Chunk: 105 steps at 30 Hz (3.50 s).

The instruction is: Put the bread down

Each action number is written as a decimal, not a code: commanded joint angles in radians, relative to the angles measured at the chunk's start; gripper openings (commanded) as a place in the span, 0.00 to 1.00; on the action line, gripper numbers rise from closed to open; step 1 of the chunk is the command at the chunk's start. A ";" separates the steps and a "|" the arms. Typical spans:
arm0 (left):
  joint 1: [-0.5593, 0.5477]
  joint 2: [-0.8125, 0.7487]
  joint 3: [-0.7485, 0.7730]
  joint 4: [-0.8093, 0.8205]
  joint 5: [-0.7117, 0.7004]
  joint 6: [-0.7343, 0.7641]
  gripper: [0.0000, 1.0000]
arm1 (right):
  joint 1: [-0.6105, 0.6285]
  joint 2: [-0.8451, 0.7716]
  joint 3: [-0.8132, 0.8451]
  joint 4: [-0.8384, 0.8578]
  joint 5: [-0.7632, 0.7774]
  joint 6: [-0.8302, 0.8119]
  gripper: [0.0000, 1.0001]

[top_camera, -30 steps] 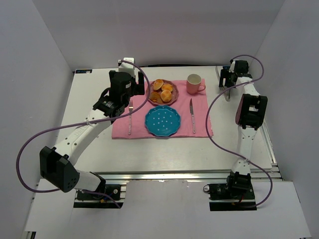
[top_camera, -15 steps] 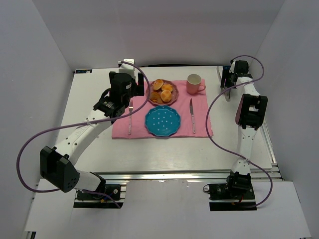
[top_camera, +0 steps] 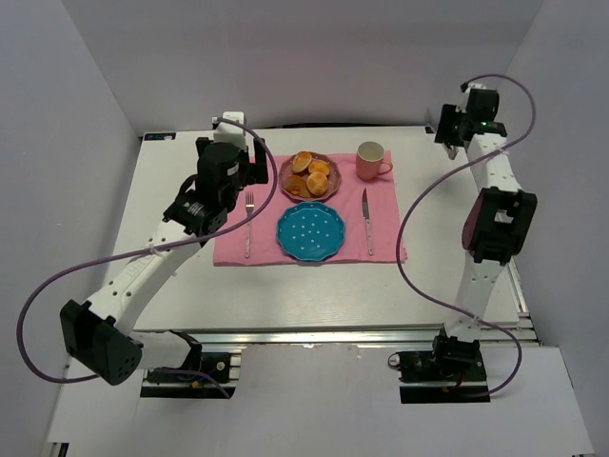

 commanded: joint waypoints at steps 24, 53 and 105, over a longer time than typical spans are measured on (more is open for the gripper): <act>0.000 -0.210 -0.161 0.035 0.216 -0.254 0.98 | 0.547 -0.836 -0.659 0.115 0.002 0.247 0.62; 0.001 -0.413 -0.299 -0.086 0.206 -0.245 0.98 | 0.745 -0.477 -0.627 0.217 0.246 0.364 0.61; 0.000 -0.513 -0.388 -0.084 0.193 -0.291 0.98 | 0.927 -0.772 -0.804 -0.101 0.149 0.373 0.36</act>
